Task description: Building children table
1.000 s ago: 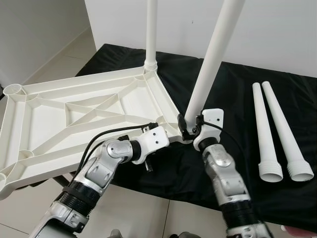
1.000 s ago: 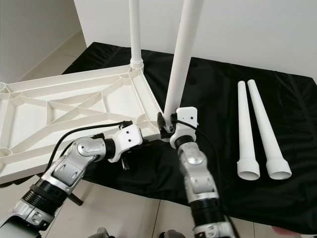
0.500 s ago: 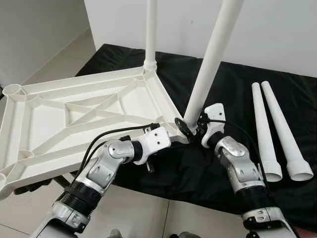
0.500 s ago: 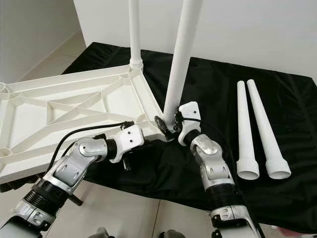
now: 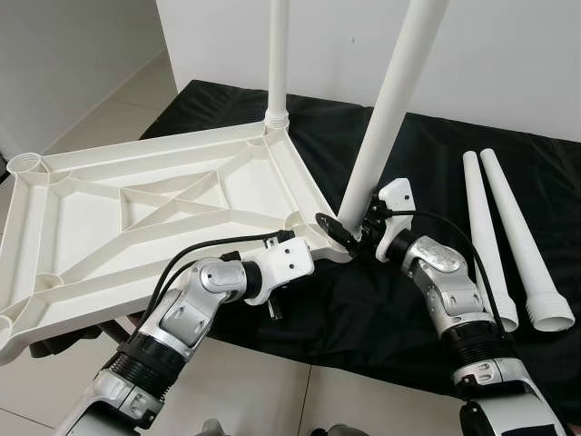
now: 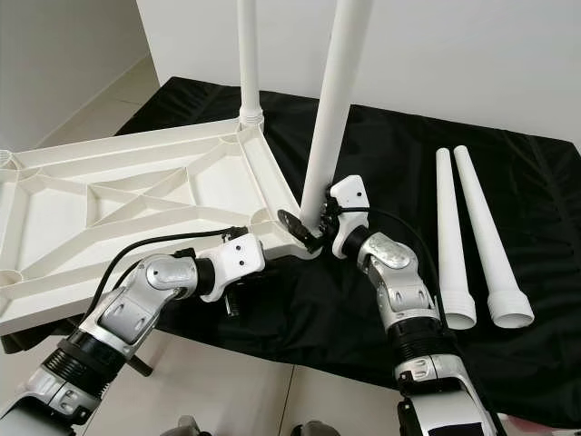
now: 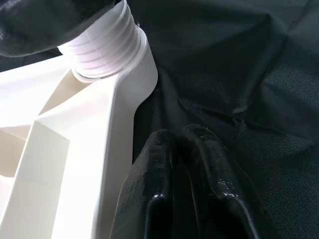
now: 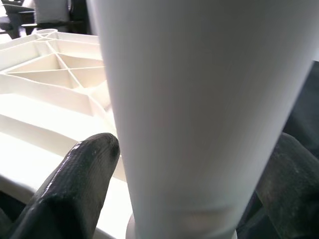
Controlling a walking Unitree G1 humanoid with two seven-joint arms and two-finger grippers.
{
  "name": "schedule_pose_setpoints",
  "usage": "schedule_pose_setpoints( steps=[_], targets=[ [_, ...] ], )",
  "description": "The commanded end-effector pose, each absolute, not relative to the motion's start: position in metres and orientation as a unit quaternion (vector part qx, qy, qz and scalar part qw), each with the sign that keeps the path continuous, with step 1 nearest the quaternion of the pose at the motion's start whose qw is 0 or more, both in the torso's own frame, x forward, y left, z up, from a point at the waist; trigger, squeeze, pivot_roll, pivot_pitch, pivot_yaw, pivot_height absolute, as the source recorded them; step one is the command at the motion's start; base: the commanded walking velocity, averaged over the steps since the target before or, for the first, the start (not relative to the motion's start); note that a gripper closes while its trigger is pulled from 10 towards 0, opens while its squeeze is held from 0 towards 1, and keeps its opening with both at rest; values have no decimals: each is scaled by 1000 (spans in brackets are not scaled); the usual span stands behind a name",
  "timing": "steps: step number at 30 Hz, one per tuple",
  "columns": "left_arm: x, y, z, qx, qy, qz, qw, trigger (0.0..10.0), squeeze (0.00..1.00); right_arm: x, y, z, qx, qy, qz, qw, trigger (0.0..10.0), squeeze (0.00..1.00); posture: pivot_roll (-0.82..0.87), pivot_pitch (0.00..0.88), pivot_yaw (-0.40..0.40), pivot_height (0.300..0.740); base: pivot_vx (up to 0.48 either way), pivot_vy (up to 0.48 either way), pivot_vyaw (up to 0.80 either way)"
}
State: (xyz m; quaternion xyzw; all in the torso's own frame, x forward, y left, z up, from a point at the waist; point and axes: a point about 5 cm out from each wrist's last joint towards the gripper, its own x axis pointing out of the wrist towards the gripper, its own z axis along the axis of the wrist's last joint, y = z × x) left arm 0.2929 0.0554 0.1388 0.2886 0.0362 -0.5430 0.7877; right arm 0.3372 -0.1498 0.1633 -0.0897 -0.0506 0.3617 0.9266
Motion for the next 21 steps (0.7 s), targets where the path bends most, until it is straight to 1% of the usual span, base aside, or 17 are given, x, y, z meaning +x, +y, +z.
schedule_pose_setpoints(
  steps=[1, 4, 5, 9, 12, 14, 19, 21],
  targets=[
    [289, 54, 133, 289, 53, -555, 778, 10000, 0, 339, -152, 165, -95, -53, 376, 920, 10000, 0, -50, 21, 6, 740, 0, 0, 0],
    [289, 55, 132, 286, 60, -555, 779, 10000, 0, 340, -154, 166, -99, -52, 382, 917, 10000, 0, -50, 23, 7, 740, 0, 0, 0],
    [293, 57, 131, 284, 69, -541, 788, 10000, 0, 341, -154, 168, -98, -55, 383, 917, 10000, 0, -51, 25, 7, 740, 0, 0, 0],
    [297, 59, 130, 276, 85, -533, 796, 10000, 0, 342, -155, 169, -100, -58, 381, 917, 10000, 0, -50, 28, 7, 740, 0, 0, 0],
    [302, 65, 123, 280, 124, -515, 801, 10000, 0, 342, -156, 169, -100, -60, 381, 917, 10000, 0, -53, 34, 12, 740, 0, 0, 0],
    [300, 69, 116, 294, 142, -522, 788, 10000, 0, 343, -157, 169, -100, -61, 379, 918, 10000, 0, -53, 35, 14, 740, 0, 0, 0],
    [295, 67, 116, 299, 138, -537, 777, 10000, 0, 344, -158, 170, -101, -63, 378, 918, 10000, 0, -54, 38, 15, 740, 0, 0, 0],
    [293, 65, 121, 298, 123, -547, 772, 10000, 0, 344, -159, 170, -102, -64, 378, 918, 10000, 0, -54, 39, 15, 740, 0, 0, 0]
  ],
)
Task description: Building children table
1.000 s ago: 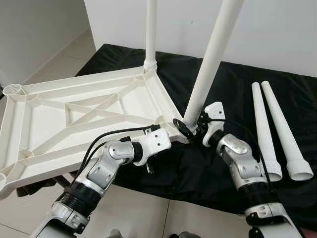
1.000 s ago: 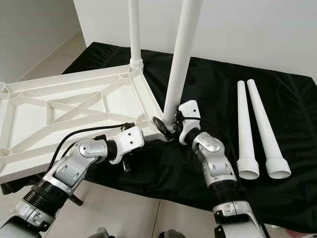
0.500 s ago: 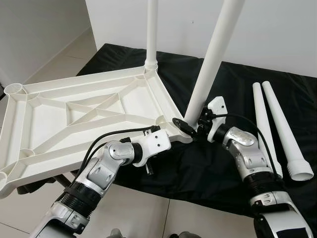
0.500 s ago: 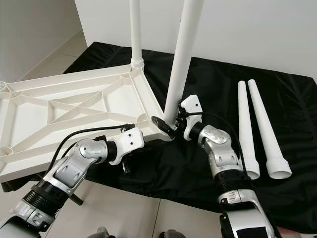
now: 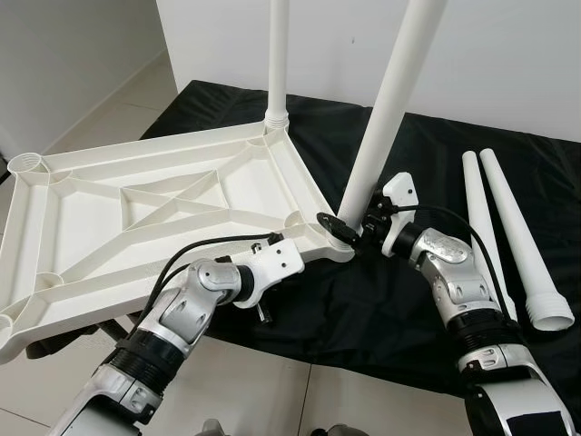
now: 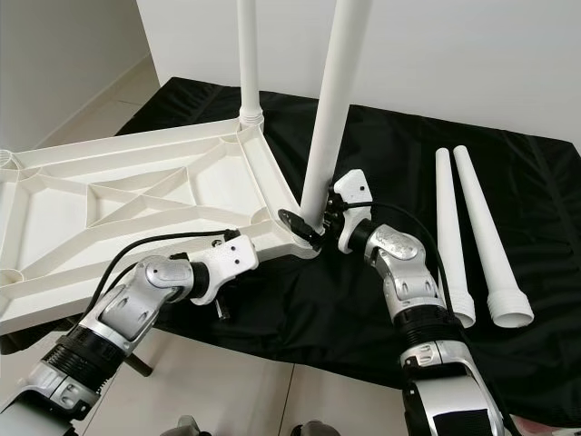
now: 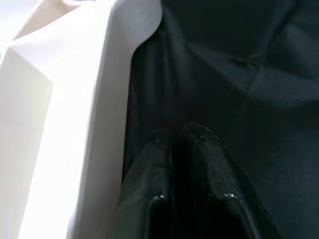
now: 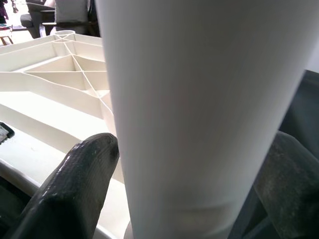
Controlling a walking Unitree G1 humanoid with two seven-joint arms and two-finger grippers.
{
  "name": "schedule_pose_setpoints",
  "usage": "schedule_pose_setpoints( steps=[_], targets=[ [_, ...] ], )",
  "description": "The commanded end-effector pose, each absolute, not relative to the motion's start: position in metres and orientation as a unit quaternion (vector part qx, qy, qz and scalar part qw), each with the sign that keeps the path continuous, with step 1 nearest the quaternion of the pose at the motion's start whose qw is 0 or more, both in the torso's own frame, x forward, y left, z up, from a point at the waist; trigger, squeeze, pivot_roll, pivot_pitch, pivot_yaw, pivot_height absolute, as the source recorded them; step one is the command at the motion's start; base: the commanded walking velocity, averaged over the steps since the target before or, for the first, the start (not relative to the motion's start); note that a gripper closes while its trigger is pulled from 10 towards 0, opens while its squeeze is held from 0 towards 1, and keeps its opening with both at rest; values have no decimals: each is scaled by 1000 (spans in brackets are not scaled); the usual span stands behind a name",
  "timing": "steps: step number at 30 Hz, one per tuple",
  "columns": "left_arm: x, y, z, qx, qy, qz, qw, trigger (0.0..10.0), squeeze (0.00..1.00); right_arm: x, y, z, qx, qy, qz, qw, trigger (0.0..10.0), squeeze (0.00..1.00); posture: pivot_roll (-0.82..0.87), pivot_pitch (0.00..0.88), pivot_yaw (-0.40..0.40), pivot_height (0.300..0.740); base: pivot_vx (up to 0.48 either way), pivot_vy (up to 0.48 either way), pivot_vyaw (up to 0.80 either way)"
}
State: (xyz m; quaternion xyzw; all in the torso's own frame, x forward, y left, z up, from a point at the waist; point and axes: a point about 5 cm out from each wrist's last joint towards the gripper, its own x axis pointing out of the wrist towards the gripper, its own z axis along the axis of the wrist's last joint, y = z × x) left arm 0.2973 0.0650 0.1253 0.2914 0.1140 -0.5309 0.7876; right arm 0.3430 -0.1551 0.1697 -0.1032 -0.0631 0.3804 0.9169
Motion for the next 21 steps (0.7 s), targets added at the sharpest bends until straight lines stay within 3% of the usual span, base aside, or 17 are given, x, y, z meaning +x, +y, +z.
schedule_pose_setpoints(
  steps=[1, 2, 4, 5, 15, 21],
  targets=[
    [291, 64, 128, 292, 107, -558, 769, 10000, 0, 344, -159, 170, -101, -64, 379, 917, 10000, 0, -54, 39, 15, 740, 0, 0, 0],
    [291, 63, 134, 278, 97, -565, 771, 10000, 157, 344, -159, 170, -102, -64, 380, 917, 10000, 0, -50, 40, 13, 740, 0, 0, 0],
    [290, 63, 139, 269, 92, -569, 772, 10000, 157, 345, -159, 170, -102, -64, 381, 917, 10000, 0, -50, 40, 13, 740, 0, 0, 0],
    [290, 65, 141, 253, 95, -574, 773, 10000, 1000, 345, -159, 170, -103, -64, 382, 916, 10000, 0, -49, 39, 12, 740, 0, 0, 0],
    [287, 71, 152, 247, 85, -599, 757, 10000, 1000, 347, -159, 170, -106, -64, 382, 916, 10000, 0, -47, 31, 11, 740, 0, 0, 0],
    [299, 76, 163, 237, 73, -578, 778, 10000, 1000, 349, -160, 170, -103, -66, 378, 918, 10000, 0, -50, 24, 13, 740, 0, 0, 0]
  ],
)
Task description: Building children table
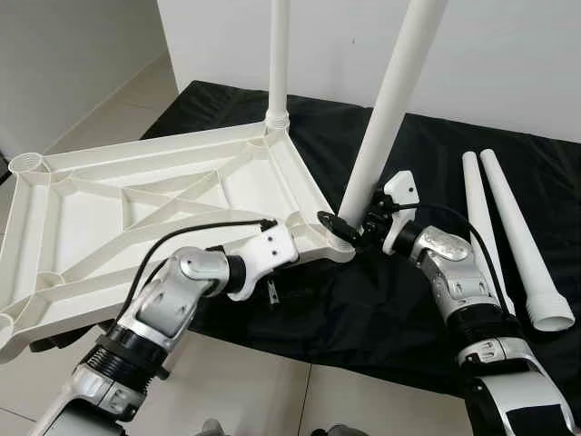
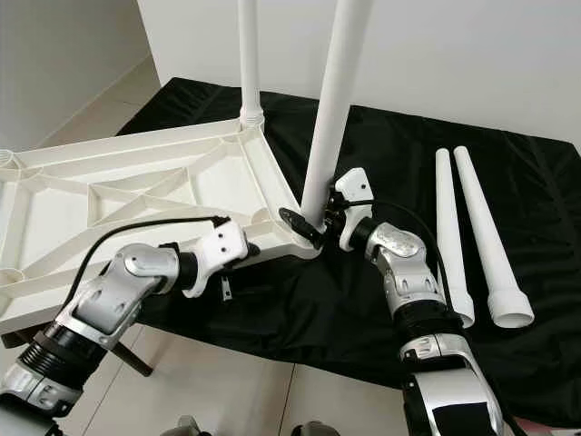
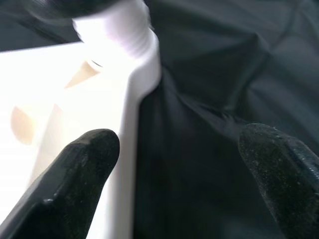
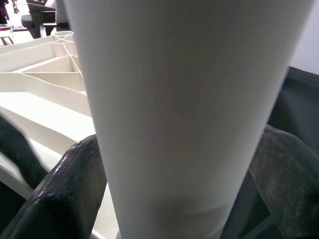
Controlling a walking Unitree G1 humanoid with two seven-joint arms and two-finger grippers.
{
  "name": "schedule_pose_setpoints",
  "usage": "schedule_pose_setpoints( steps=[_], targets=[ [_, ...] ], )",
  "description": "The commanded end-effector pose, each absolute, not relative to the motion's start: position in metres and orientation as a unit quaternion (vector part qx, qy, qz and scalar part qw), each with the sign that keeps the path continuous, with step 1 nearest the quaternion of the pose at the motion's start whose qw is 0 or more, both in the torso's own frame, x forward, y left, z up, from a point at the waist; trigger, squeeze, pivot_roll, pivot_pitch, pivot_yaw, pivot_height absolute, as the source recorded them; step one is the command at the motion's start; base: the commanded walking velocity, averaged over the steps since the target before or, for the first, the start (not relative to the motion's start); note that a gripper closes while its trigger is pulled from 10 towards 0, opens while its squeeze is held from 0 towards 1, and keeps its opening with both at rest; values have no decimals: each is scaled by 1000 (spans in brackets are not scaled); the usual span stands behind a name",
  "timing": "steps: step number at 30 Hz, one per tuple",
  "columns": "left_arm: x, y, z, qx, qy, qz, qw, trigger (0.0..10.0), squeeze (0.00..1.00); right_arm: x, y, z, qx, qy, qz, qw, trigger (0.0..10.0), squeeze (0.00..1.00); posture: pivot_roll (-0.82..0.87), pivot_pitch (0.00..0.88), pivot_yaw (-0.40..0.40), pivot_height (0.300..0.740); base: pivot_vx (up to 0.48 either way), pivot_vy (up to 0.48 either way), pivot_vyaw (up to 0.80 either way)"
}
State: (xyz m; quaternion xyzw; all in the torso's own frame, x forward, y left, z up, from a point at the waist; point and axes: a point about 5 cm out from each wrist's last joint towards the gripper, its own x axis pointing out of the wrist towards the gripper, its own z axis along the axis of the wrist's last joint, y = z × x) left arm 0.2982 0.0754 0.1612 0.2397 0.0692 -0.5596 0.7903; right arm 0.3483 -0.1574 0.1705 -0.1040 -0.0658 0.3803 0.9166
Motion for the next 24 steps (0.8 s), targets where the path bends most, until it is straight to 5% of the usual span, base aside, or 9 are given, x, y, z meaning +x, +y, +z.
schedule_pose_setpoints(
  steps=[1, 4, 5, 6, 7, 24],
  targets=[
    [301, 76, 163, 245, 70, -569, 782, 10000, 1000, 349, -160, 170, -104, -67, 377, 918, 10000, 0, -54, 21, 15, 740, 0, 0, 0],
    [305, 77, 163, 252, 68, -557, 788, 10000, 1000, 349, -160, 170, -104, -66, 377, 918, 10000, 0, -55, 20, 16, 740, 0, 0, 0],
    [308, 78, 163, 254, 67, -546, 795, 10000, 698, 349, -160, 169, -104, -66, 376, 918, 10000, 0, -56, 19, 16, 740, 0, 0, 0],
    [311, 79, 163, 257, 66, -537, 801, 10000, 71, 349, -160, 169, -103, -66, 376, 919, 10000, 0, -56, 19, 16, 740, 0, 0, 0],
    [314, 80, 161, 254, 74, -526, 808, 10000, 0, 349, -160, 169, -103, -66, 376, 919, 10000, 0, -57, 17, 17, 740, 0, 0, 0],
    [333, 89, 128, 253, 169, -430, 850, 10000, 0, 350, -161, 170, -105, -69, 375, 919, 10000, 0, -60, 21, 7, 740, 0, 0, 0]
  ],
)
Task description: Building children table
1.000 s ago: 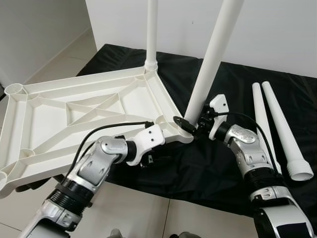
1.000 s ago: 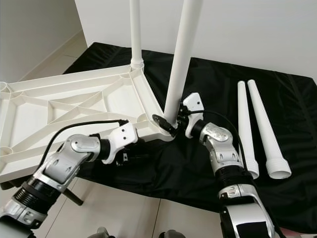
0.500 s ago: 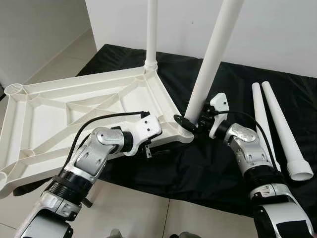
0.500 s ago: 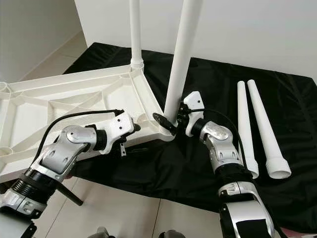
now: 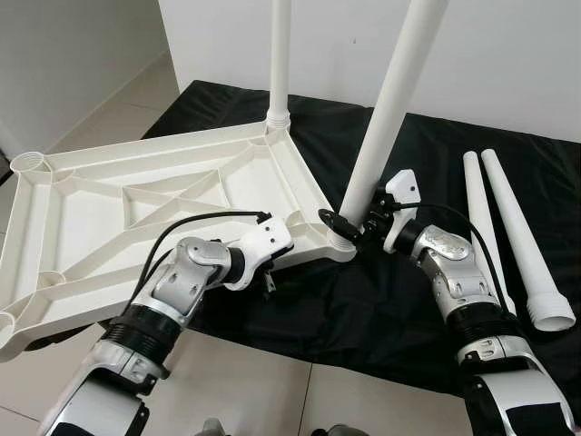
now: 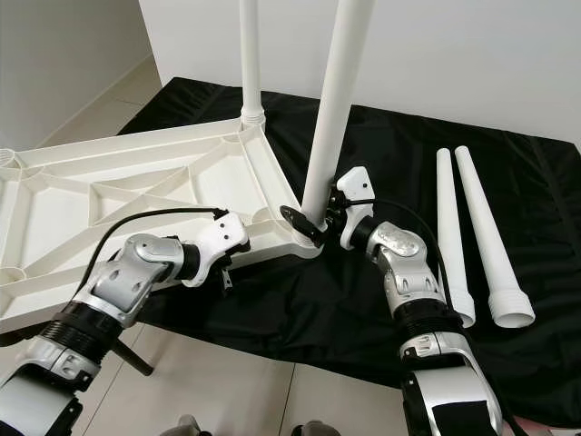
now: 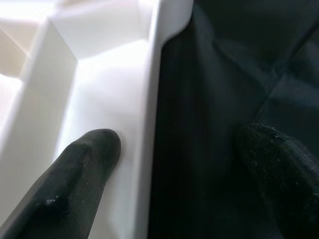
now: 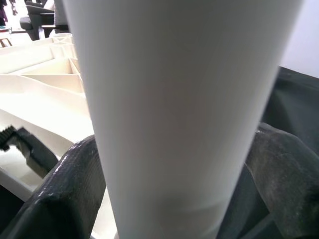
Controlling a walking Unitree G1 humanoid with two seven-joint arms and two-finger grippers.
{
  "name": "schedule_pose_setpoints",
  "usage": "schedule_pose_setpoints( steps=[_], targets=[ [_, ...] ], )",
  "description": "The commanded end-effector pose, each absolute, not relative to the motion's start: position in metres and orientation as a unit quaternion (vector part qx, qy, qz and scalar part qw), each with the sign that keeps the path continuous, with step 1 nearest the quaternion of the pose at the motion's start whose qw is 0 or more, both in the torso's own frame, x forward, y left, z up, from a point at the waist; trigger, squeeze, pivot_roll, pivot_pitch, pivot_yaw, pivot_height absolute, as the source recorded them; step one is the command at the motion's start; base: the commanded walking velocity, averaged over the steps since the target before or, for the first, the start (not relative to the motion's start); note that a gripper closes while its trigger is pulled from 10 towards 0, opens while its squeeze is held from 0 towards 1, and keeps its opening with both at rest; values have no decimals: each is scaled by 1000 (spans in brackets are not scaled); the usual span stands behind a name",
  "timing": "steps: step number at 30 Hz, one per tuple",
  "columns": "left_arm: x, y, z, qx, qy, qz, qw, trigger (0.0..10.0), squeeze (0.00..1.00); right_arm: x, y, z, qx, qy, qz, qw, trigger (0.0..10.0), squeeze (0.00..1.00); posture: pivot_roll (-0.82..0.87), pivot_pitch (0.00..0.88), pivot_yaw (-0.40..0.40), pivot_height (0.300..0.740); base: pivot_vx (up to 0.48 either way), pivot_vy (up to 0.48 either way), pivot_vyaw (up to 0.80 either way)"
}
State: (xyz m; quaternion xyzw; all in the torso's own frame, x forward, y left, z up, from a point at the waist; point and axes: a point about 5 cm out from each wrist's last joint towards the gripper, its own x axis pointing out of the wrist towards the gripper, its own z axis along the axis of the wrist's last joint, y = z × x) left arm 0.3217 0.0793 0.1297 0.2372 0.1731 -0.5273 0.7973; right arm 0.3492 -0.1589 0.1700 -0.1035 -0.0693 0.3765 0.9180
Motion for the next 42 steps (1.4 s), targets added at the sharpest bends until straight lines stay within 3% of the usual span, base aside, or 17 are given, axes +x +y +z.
schedule_pose_setpoints(
  steps=[1, 6, 11, 15, 16, 17, 36, 37, 38, 41, 42],
  targets=[
    [333, 89, 128, 253, 169, -430, 850, 10000, 0, 350, -161, 170, -105, -69, 375, 919, 10000, 0, -60, 21, 7, 740, 0, 0, 0],
    [329, 88, 119, 255, 194, -450, 833, 10000, 0, 351, -163, 172, -109, -71, 372, 919, 10000, 0, -63, 26, 6, 740, 0, 0, 0],
    [314, 82, 116, 264, 190, -510, 797, 10000, 0, 352, -164, 173, -110, -72, 368, 920, 10000, 0, -63, 29, 8, 740, 0, 0, 0],
    [314, 81, 119, 254, 187, -516, 796, 9765, 0, 352, -165, 173, -111, -71, 367, 921, 10000, 0, -62, 33, 8, 740, 0, 0, 0],
    [315, 81, 119, 254, 184, -515, 797, 1569, 0, 352, -165, 173, -111, -71, 367, 921, 10000, 0, -63, 32, 8, 740, 0, 0, 0],
    [316, 82, 121, 252, 179, -513, 800, 0, 0, 352, -165, 173, -111, -71, 367, 921, 10000, 0, -63, 34, 8, 740, 0, 0, 0],
    [320, 86, 126, 253, 174, -502, 809, 0, 0, 352, -165, 172, -114, -70, 370, 919, 10000, 0, -60, 26, 9, 740, 0, 0, 0],
    [320, 86, 126, 254, 173, -499, 810, 2157, 0, 352, -165, 172, -114, -70, 370, 919, 10000, 0, -61, 25, 9, 740, 0, 0, 0],
    [321, 86, 126, 256, 173, -498, 810, 10000, 0, 352, -164, 172, -114, -70, 370, 919, 10000, 0, -61, 23, 9, 740, 0, 0, 0],
    [321, 86, 126, 257, 173, -498, 810, 10000, 0, 352, -164, 172, -114, -70, 371, 919, 10000, 0, -63, 20, 10, 740, 0, 0, 0],
    [321, 86, 126, 255, 173, -498, 810, 3176, 0, 352, -165, 172, -116, -70, 372, 918, 10000, 0, -63, 20, 10, 740, 0, 0, 0]
  ],
)
